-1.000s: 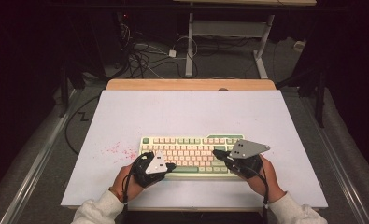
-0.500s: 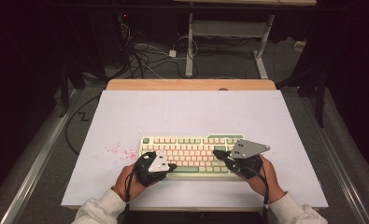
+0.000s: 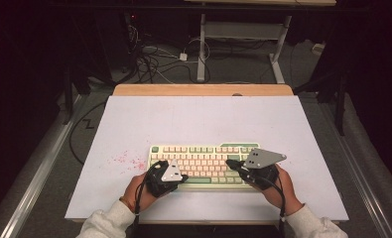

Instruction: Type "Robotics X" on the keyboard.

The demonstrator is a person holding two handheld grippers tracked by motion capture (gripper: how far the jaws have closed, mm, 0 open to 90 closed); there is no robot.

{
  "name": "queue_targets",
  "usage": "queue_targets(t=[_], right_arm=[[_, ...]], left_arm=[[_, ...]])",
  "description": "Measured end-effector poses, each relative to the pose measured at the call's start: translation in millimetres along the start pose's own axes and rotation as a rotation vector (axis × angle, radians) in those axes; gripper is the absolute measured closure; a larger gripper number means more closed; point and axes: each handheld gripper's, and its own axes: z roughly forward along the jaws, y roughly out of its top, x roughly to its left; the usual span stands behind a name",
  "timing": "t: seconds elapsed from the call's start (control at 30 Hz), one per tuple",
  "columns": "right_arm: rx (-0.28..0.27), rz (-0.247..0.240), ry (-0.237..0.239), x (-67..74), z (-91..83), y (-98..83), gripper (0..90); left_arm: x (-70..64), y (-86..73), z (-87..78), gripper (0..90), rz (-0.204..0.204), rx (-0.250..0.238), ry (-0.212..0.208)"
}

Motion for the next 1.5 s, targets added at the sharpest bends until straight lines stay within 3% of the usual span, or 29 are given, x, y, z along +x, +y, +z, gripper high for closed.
queue_targets(t=[0.23,0.57,1.1,1.5], right_arm=[[-0.004,0.003,-0.004,-1.5,-1.5,-0.2,90.0],[-0.007,0.003,-0.009,-2.3,-2.8,-0.1,90.0],[0.011,0.015,-0.015,-5.7,-0.4,-5.0,90.0],[0.087,0.021,0.001,-5.2,10.6,-20.1,90.0]], left_arm=[[7.4,-1.0,-20.0,87.5,-0.034,-0.082,0.041],[14.6,-9.0,-34.7,87.3,-0.066,-0.121,0.083],[18.1,-19.0,-42.9,87.3,-0.085,-0.116,0.109],[19.2,-23.9,-45.6,87.4,-0.093,-0.114,0.109]])
